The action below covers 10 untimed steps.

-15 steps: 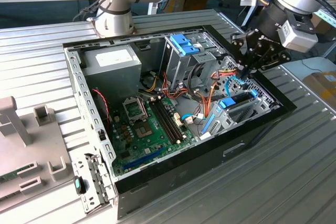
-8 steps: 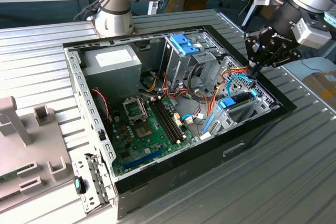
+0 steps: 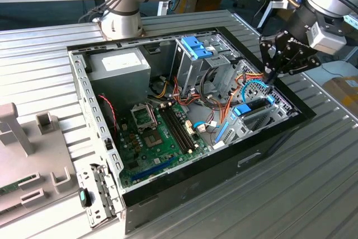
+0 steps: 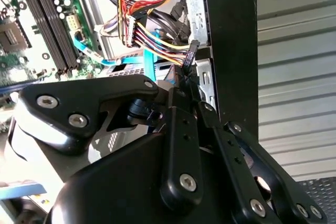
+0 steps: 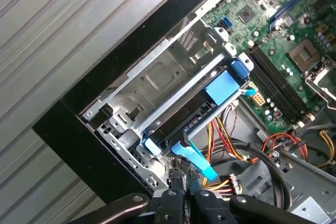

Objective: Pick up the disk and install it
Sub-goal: 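Insert the first disk wire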

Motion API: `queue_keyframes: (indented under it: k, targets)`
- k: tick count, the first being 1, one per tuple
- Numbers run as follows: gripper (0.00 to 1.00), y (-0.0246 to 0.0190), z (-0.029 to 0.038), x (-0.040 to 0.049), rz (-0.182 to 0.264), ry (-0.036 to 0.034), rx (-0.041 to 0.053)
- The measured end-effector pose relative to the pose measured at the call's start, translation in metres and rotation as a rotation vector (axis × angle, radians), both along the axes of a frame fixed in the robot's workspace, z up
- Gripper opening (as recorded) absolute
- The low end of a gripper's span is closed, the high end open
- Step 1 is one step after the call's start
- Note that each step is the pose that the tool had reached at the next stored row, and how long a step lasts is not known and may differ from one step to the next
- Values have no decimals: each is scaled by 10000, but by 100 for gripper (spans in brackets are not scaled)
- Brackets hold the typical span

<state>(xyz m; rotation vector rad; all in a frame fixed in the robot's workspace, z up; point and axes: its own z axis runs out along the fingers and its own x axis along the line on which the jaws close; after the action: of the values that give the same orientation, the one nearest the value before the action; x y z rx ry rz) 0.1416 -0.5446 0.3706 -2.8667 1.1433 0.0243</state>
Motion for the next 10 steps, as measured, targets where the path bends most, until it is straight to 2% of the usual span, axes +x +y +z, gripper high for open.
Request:
queue_keyframes:
  k: [2, 7, 10]
  targets:
    - [15, 0, -6, -1, -300, 0, -2]
    - [15, 0, -7, -88, -436, -2, -5]
    - [15, 0, -20, -119, -622, -9, -89]
